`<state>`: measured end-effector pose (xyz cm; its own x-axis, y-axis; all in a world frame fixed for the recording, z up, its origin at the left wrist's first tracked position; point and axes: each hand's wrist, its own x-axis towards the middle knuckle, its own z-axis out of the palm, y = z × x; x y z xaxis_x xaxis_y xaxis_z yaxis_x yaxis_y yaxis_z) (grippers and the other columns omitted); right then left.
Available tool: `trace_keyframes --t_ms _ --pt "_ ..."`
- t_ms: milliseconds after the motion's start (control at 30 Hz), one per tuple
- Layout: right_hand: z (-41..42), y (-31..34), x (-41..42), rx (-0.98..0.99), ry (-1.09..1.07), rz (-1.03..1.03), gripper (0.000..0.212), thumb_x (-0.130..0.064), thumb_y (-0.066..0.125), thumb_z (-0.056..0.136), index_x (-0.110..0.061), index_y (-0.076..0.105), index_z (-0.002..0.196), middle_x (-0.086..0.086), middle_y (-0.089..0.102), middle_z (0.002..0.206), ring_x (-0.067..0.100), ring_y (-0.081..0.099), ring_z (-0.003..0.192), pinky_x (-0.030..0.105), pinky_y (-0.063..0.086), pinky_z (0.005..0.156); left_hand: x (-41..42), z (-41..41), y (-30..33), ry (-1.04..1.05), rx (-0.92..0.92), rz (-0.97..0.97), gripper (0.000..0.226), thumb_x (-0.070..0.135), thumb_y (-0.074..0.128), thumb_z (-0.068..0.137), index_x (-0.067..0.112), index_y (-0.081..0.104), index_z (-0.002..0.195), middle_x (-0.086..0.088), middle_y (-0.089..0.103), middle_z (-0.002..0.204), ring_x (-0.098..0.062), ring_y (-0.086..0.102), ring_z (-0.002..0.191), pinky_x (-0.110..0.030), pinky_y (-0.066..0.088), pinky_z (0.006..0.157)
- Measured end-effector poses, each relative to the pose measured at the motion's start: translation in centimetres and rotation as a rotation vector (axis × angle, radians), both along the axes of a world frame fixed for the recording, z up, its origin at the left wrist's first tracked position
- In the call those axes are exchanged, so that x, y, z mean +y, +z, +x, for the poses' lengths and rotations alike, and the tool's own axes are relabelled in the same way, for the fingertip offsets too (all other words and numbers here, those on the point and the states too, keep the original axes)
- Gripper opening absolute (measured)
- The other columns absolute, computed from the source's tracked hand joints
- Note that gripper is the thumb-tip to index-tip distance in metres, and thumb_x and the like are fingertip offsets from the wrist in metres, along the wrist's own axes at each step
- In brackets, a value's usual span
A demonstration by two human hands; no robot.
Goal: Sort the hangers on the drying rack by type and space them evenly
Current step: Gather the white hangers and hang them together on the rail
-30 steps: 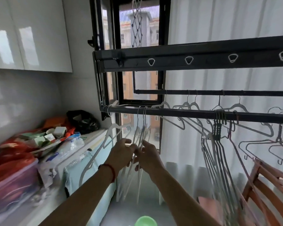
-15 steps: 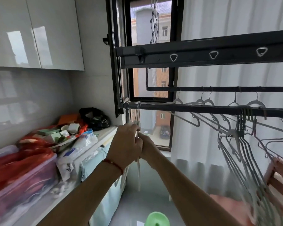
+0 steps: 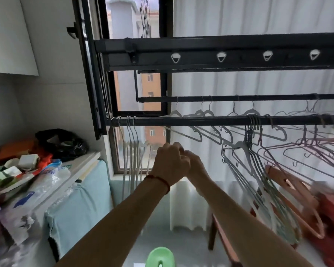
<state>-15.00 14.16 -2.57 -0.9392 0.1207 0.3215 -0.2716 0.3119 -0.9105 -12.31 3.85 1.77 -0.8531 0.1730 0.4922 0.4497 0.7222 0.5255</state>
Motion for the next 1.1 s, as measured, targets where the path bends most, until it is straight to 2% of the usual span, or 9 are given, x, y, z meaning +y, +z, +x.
trace_keyframes --t_ms 133,300,367,500,700,800,900,967,1100 --pt "-4.8 -1.7 5.0 -0.099 -0.165 -0.351 0.028 -0.022 0.049 0.099 -0.015 0.06 0.123 0.008 0.068 0.114 0.023 0.068 0.099 0.046 0.057 0.09 4.2 -5.1 -0.1 -0.135 -0.355 0.114 0.032 0.026 0.059 0.093 0.014 0.06 0.123 -0.003 0.062 0.118 -0.021 0.057 0.108 -0.034 0.049 0.099" --pt "-11.0 -3.1 9.4 -0.231 -0.331 -0.87 0.017 -0.023 0.047 0.096 -0.014 0.06 0.1 0.007 0.064 0.101 0.026 0.064 0.101 0.047 0.052 0.096 9.2 -11.6 -1.4 -0.033 -0.595 0.372 0.03 0.021 0.055 0.091 0.008 0.065 0.117 -0.01 0.063 0.123 -0.028 0.056 0.108 -0.039 0.05 0.095" --pt "-13.2 -3.6 10.6 -0.209 -0.379 -0.898 0.018 -0.021 0.046 0.093 -0.014 0.062 0.096 0.009 0.064 0.102 0.025 0.063 0.098 0.044 0.052 0.091 10.7 -13.4 -2.6 -0.036 -0.736 0.649 0.031 0.024 0.056 0.09 0.01 0.062 0.117 -0.01 0.058 0.124 -0.031 0.054 0.111 -0.043 0.051 0.088" --pt "-17.0 -3.9 12.7 -0.166 -0.392 -0.891 0.047 -0.024 0.045 0.092 -0.014 0.052 0.137 0.009 0.055 0.139 0.029 0.055 0.122 0.049 0.046 0.105 13.3 -17.9 -5.0 -0.133 -0.88 1.081 0.02 0.025 0.056 0.088 0.015 0.058 0.105 -0.016 0.053 0.126 -0.034 0.052 0.116 -0.049 0.049 0.096" --pt "-22.0 -4.2 17.0 -0.222 -0.37 -0.97 0.074 -0.036 0.054 0.083 -0.024 0.028 0.152 0.005 0.038 0.152 0.032 0.044 0.132 0.046 0.046 0.093 17.1 -24.5 -7.1 -0.356 -1.035 1.486 0.052 0.02 0.055 0.092 0.014 0.035 0.139 -0.019 0.024 0.156 -0.041 0.034 0.139 -0.047 0.037 0.112" --pt "-23.3 -4.2 18.7 -0.206 -0.318 -1.007 0.064 -0.039 0.054 0.089 -0.026 0.034 0.148 0.004 0.041 0.146 0.028 0.046 0.129 0.044 0.045 0.094 18.4 -27.2 -7.4 -0.431 -1.054 1.649 0.066 0.017 0.053 0.096 0.013 0.02 0.153 -0.019 0.02 0.16 -0.041 0.028 0.144 -0.05 0.032 0.117" --pt "-23.6 -4.3 19.5 -0.129 -0.271 -1.011 0.047 -0.042 0.05 0.094 -0.022 0.048 0.137 0.002 0.047 0.134 0.026 0.052 0.121 0.044 0.05 0.096 18.8 -28.6 -6.7 -0.464 -0.997 1.686 0.051 0.014 0.053 0.095 0.003 0.039 0.142 -0.021 0.046 0.14 -0.036 0.051 0.126 -0.054 0.047 0.102" --pt "-23.6 -4.3 19.5 -0.104 -0.219 -1.05 0.042 -0.042 0.052 0.094 -0.017 0.055 0.128 0.006 0.055 0.13 0.025 0.057 0.114 0.043 0.053 0.093 18.5 -28.8 -6.5 -0.384 -0.955 1.678 0.026 0.004 0.045 0.093 -0.001 0.054 0.116 -0.016 0.058 0.111 -0.029 0.061 0.1 -0.05 0.057 0.085" --pt "-23.2 -3.7 18.6 -0.04 -0.071 -1.247 0.039 -0.032 0.054 0.097 -0.004 0.056 0.124 0.016 0.055 0.124 0.031 0.06 0.106 0.04 0.055 0.091 16.7 -28.5 -7.2 -0.252 -0.88 1.662 0.021 -0.001 0.036 0.099 0.002 0.053 0.087 -0.012 0.051 0.077 -0.022 0.054 0.067 -0.039 0.059 0.062"
